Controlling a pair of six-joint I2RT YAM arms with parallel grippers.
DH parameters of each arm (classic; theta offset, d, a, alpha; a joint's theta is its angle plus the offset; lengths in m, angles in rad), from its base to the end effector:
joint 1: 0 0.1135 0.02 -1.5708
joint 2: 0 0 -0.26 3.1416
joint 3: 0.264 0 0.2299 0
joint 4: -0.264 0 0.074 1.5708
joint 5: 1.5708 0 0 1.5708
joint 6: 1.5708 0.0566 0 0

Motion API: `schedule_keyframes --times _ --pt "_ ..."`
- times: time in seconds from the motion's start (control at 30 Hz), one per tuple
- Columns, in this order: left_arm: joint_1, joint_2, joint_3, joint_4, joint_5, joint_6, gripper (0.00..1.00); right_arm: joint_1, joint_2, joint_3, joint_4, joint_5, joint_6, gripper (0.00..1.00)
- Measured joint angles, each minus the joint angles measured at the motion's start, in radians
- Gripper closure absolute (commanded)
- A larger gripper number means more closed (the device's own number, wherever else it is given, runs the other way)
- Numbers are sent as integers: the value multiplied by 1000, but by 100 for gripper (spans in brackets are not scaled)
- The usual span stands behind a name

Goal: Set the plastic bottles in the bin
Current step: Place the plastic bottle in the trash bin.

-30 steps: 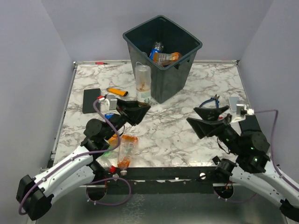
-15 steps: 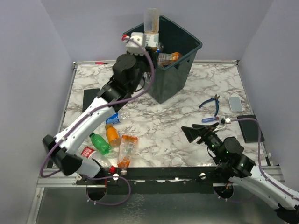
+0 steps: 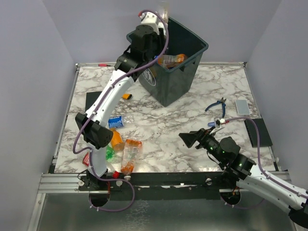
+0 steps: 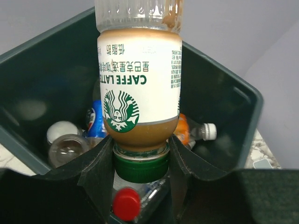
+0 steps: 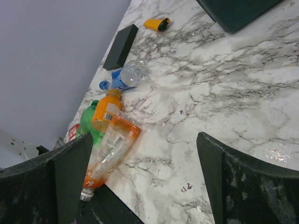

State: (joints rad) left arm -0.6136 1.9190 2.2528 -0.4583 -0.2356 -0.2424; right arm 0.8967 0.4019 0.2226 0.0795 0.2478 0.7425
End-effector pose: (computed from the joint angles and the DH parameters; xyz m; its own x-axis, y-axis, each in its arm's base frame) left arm 0.3565 -0.2349 0.4713 -0.1875 -0.1534 -0.9702 0.3353 0.9184 -0.2100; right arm 0.0970 0.0992 0.2218 -0.4549 0.4807 -0.7496 -0.4037 0.6390 0.6548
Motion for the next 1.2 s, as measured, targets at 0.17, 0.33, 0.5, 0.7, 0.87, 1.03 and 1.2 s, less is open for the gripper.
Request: schedule_keyframes --times 0.17,0.33,0.5,0.7,0.87,1.03,1.2 --pt "115 40 23 -39 94 -93 59 0 -15 0 -11 -3 3 4" --pt "106 43 23 -55 141 -104 18 0 -76 -1 -31 -3 10 4" --pt "77 40 23 -43 153 -95 1 0 -99 -1 -51 -2 17 4" --pt "18 -67 -61 -8 123 -65 1 0 -93 -1 -82 -2 21 3" --pt "-60 -356 -383 131 21 -27 1 0 -74 -1 -80 -4 27 0" --pt "-62 -657 -715 272 -95 25 1 0 -10 -1 -72 -17 54 0" --pt "-57 -867 -1004 299 -217 125 1 0 31 1 -65 -26 81 0"
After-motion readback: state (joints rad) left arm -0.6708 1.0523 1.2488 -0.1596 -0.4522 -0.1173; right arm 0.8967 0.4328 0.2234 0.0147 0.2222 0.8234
